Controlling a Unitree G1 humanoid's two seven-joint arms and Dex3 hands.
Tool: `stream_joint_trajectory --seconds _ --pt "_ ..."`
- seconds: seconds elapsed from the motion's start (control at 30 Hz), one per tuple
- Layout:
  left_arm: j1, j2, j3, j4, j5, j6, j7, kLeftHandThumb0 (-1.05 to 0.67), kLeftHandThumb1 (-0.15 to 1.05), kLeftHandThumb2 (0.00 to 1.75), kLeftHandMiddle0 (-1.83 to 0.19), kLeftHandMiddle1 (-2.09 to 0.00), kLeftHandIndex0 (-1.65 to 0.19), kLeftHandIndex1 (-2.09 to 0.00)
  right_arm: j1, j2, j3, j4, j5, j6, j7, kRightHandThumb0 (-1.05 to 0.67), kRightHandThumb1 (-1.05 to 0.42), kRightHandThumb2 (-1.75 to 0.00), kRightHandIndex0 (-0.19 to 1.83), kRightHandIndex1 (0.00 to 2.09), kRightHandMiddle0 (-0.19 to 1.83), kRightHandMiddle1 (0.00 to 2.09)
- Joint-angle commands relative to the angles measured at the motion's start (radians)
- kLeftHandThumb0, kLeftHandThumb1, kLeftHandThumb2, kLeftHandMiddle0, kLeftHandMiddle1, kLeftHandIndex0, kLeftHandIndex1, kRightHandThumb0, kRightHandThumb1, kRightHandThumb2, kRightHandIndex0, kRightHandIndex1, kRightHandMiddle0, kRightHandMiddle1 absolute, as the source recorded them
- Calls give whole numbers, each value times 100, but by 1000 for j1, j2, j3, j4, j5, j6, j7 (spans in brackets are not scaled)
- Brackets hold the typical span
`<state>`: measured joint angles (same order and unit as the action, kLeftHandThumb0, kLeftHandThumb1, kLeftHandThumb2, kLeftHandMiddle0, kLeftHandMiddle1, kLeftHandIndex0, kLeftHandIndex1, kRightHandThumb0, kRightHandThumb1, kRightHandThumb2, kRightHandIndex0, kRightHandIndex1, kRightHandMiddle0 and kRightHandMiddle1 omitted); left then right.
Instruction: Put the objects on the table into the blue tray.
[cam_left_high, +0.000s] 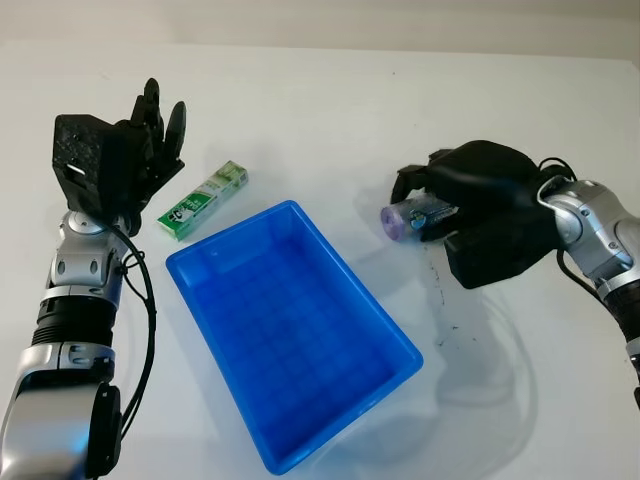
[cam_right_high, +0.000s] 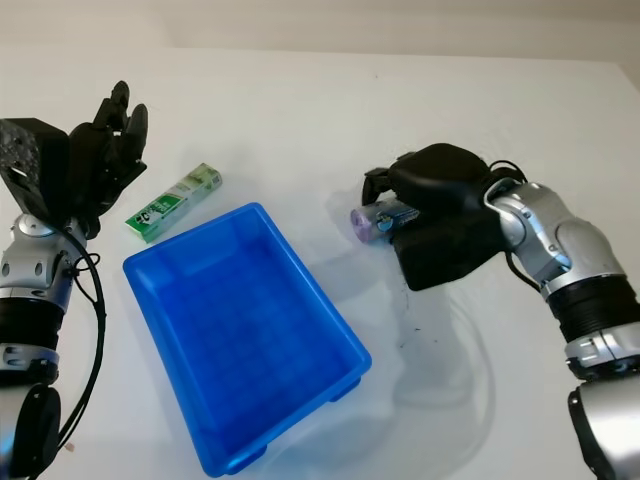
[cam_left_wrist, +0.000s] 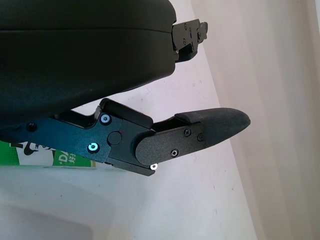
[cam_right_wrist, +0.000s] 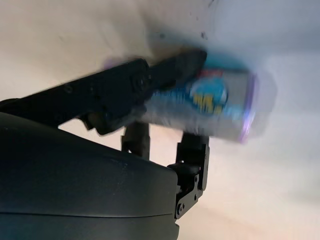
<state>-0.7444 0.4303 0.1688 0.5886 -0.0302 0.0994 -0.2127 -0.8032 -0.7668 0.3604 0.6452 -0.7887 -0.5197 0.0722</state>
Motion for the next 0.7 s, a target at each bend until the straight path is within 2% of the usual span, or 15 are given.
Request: stream_joint_trajectory --seconds 0.0,0.1,0.33,0.5,0.6,0.67 --pt "-15 13 -6 4 5 -5 -3 -76 105 67 19 -3 19 0 -18 15 -3 35 2 -26 -52 -46 -105 -19 82 209 53 208" --pt "-18 14 -7 10 5 -5 -5 -76 105 67 19 -2 19 0 -32 26 -7 61 14 -29 -81 -46 -105 -24 84 209 57 209" --pt "-19 13 -14 22 16 -14 2 -74 105 68 19 -3 19 -1 -75 66 -28 127 61 -68 -182 -41 -105 -19 80 209 58 209" --pt "-16 12 -12 23 14 -16 5 -73 105 67 19 -4 19 -2 -116 136 -113 107 257 -78 -102 -32 -105 -13 93 209 70 209" --pt "-15 10 -11 21 11 -16 5 -73 105 67 19 -4 19 -2 -129 176 -151 75 363 -83 -35 -31 -105 -17 102 209 81 209" --pt "-16 8 -11 24 11 -19 7 -74 105 67 19 -3 19 -1 -118 203 -178 -4 452 -62 36 -33 -105 -22 104 209 85 209"
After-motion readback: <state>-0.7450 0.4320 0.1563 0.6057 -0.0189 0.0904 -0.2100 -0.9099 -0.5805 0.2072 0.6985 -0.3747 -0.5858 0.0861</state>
